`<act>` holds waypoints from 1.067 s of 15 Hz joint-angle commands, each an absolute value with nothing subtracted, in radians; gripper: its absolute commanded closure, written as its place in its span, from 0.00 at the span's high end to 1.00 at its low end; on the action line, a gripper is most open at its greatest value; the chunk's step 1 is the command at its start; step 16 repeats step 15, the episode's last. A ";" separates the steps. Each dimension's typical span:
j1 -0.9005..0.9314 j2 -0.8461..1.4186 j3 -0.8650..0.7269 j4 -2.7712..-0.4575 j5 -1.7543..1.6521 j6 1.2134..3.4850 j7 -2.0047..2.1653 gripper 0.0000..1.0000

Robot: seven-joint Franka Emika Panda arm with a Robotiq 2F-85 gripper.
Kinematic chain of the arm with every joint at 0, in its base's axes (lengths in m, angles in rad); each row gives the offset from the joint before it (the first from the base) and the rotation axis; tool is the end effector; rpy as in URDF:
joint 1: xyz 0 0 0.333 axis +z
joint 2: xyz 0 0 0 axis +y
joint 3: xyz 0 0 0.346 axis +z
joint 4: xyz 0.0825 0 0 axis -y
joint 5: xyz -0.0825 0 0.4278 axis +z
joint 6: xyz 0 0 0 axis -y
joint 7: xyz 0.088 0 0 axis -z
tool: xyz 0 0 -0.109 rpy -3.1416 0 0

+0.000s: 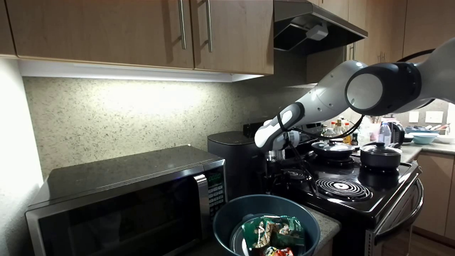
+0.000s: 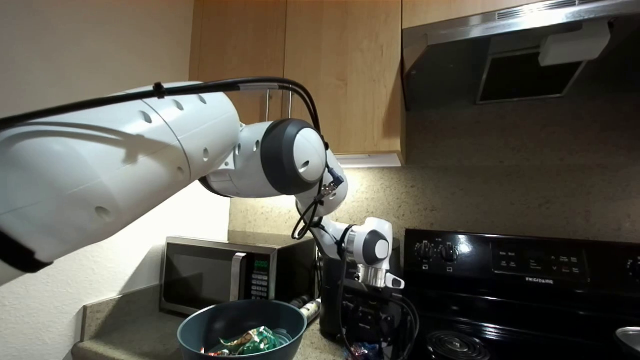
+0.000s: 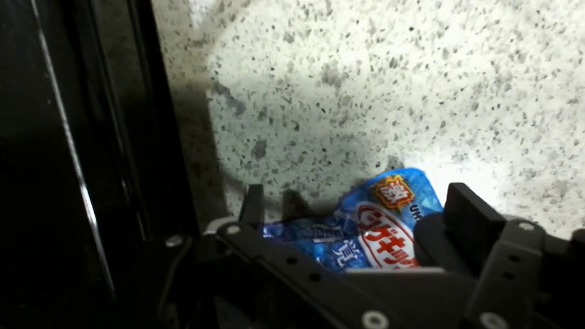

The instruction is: Put all the snacks in the bowl

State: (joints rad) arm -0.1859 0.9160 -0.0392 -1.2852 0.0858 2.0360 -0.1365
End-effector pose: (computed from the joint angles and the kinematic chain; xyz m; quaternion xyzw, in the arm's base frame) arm 0.7707 -0.1642 0.1711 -0.9946 0.0601 0.0770 0.0349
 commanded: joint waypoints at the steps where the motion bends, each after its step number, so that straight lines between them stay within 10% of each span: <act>1: -0.152 0.782 -0.043 -1.381 0.088 2.139 -0.072 1.00; 16: -0.079 0.437 -0.049 -1.594 0.071 2.099 0.013 1.00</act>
